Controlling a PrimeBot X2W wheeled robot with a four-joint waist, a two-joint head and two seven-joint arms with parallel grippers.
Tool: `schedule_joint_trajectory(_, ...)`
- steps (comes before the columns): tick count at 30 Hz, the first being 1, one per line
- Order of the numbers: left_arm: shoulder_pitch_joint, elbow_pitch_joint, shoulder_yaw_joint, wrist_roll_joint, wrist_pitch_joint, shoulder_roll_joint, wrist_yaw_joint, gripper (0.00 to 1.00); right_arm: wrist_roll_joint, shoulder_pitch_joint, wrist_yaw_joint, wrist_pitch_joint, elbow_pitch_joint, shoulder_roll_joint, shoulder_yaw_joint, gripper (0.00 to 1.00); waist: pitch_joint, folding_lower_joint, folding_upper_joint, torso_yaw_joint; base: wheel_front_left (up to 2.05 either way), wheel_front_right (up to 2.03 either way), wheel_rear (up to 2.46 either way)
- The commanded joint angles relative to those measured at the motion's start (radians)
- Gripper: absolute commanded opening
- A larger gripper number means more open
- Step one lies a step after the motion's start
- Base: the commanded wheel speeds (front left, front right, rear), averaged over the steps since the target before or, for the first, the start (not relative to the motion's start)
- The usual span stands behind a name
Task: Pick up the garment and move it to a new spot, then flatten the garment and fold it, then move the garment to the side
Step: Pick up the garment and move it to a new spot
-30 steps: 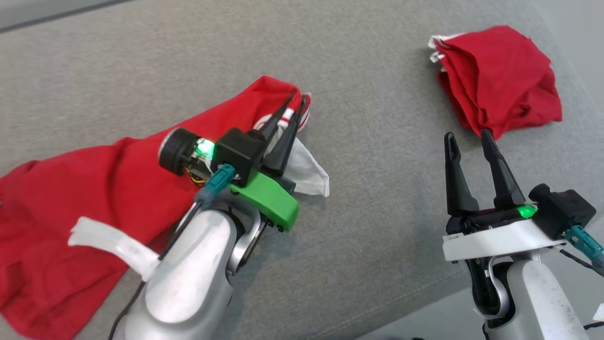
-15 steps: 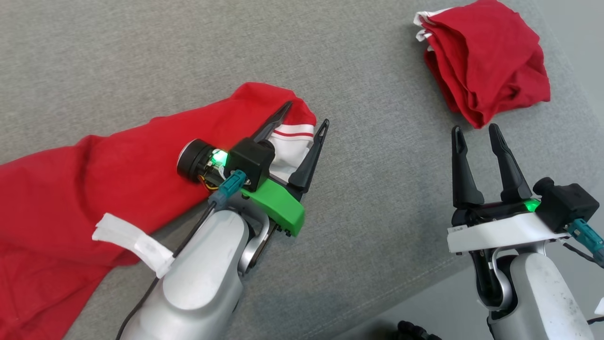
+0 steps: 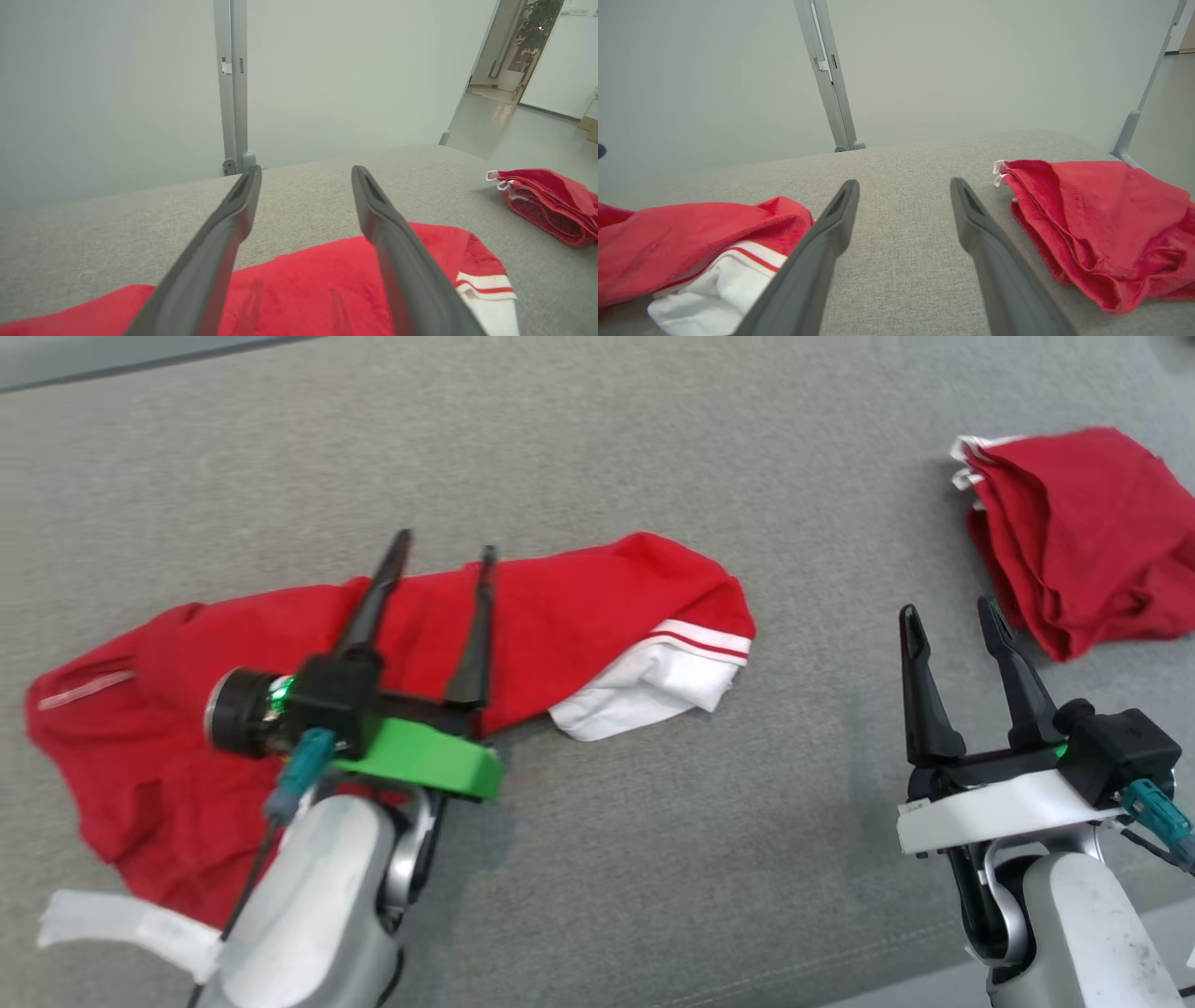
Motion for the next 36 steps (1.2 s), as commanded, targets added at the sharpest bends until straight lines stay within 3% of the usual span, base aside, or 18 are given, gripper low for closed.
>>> schedule_joint_trajectory(1,0.023,-0.011,0.013,-0.01,-0.005,0.013,0.01,1.0,-0.009,0.018,-0.001,0.005,-0.004,-0.007,-0.004,1.0,-0.084,0.0,-0.0001,0.095,0.0,0.0,0.0)
schedule_joint_trajectory(7,0.11,-0.074,0.112,-0.048,-0.009,0.072,0.028,1.0,-0.021,0.04,-0.001,0.029,-0.02,-0.018,-0.016,1.0,-0.115,0.0,-0.0001,0.143,0.0,0.0,0.0)
schedule_joint_trajectory(18,0.257,-0.16,0.259,-0.097,-0.011,0.124,-0.03,1.0,-0.024,0.076,-0.001,0.045,-0.011,-0.036,-0.017,1.0,-0.171,0.0,-0.0001,0.179,0.0,0.0,0.0)
schedule_joint_trajectory(27,0.378,-0.176,0.269,-0.064,-0.011,0.133,-0.047,1.0,-0.017,0.137,-0.001,0.057,0.004,-0.042,-0.022,1.0,-0.243,0.0,-0.0001,0.177,0.0,0.0,0.0)
schedule_joint_trajectory(36,0.437,-0.192,0.254,-0.059,0.004,0.144,-0.035,1.0,-0.014,0.175,-0.001,0.068,-0.006,-0.038,-0.027,1.0,-0.279,0.0,-0.0001,0.174,0.0,0.0,0.0)
